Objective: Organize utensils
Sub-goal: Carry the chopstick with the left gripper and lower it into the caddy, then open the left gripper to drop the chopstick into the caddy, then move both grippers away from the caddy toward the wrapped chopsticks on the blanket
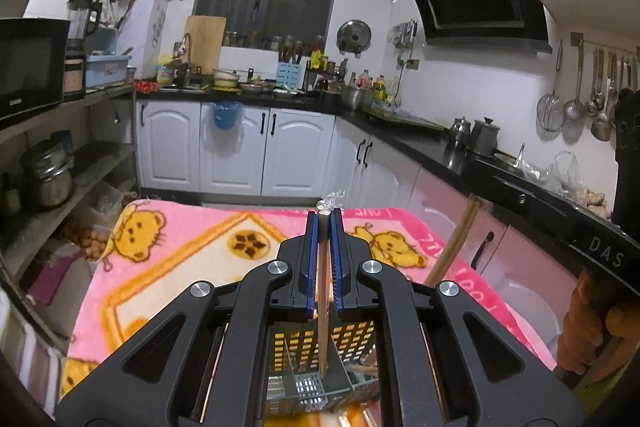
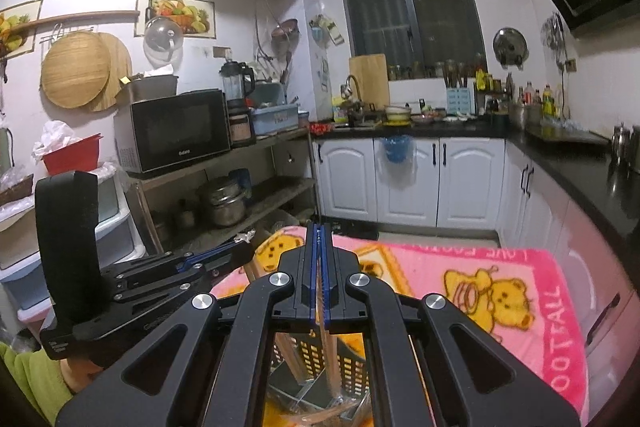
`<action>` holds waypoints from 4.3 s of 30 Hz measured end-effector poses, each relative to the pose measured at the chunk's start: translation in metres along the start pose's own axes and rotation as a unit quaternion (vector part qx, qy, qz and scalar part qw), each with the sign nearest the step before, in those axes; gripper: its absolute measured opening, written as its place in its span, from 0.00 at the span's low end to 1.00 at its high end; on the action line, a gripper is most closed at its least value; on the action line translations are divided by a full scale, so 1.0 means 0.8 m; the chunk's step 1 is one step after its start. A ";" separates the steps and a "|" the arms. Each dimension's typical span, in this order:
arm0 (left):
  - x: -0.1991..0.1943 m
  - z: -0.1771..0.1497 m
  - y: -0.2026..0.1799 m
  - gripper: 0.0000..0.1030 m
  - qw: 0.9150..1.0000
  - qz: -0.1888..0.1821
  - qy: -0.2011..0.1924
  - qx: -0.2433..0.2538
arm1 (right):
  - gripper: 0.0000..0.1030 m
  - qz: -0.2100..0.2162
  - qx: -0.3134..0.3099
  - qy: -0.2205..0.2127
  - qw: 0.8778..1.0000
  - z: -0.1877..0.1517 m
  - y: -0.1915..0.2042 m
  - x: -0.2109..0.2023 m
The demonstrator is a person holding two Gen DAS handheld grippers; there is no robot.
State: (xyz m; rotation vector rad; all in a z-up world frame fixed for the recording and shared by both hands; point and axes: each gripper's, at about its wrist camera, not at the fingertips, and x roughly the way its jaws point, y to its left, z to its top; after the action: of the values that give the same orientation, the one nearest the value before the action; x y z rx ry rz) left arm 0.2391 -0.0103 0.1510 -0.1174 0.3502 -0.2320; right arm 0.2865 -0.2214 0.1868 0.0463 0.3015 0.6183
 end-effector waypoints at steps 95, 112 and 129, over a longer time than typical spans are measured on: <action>-0.094 -0.150 0.076 0.90 0.993 0.046 0.075 -0.075 | 0.67 -0.035 0.044 0.112 0.992 -0.193 0.001 -0.068; -0.073 -0.195 0.112 0.90 0.983 0.069 0.130 -0.107 | 0.63 -0.010 0.039 0.165 0.985 -0.233 0.030 -0.030; -0.040 -0.232 0.140 0.66 0.968 0.050 0.196 -0.151 | 0.56 -0.010 0.045 0.206 0.977 -0.261 0.031 0.006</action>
State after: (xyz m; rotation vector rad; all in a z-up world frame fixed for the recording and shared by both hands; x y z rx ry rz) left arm 0.1674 0.0919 -0.0285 -0.3561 0.7834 -0.0984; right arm 0.2156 -0.2085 -0.0105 0.0002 0.7314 0.5921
